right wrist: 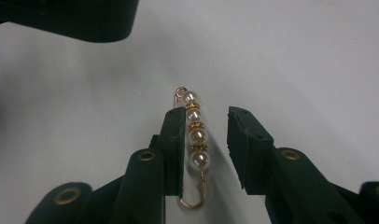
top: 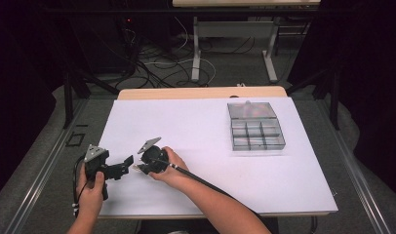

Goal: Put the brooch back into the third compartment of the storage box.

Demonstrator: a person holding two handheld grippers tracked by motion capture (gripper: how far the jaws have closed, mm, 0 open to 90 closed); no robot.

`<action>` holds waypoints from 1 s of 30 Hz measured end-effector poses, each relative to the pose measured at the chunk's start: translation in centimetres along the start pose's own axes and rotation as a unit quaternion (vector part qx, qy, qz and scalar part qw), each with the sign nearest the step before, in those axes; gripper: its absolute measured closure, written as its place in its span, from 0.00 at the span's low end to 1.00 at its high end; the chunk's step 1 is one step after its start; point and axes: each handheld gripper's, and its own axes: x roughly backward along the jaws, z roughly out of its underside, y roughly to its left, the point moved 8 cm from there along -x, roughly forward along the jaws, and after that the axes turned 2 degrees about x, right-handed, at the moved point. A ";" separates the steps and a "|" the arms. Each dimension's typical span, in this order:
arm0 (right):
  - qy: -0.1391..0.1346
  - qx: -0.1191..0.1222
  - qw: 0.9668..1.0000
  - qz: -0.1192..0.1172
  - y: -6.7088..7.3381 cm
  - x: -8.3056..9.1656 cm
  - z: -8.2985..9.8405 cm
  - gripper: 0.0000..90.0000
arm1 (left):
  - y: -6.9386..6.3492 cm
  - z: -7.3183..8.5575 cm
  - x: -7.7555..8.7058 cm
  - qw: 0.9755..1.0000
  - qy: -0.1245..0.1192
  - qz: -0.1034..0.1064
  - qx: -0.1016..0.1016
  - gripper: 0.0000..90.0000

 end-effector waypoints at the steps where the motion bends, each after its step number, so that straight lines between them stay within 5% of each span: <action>1: 0.000 0.000 1.000 0.000 0.0 0.0 0.0 0.76 | 0.0 0.0 0.0 1.000 0.000 0.000 0.001 0.01; 17: 0.015 0.000 1.000 0.000 -0.1 -0.9 0.5 0.88 | 0.1 0.0 0.0 1.000 -0.001 -0.003 0.004 0.01; 30: 0.011 0.001 1.000 0.002 0.0 -0.7 0.6 0.89 | 0.2 0.1 -0.1 1.000 0.002 -0.005 0.004 0.01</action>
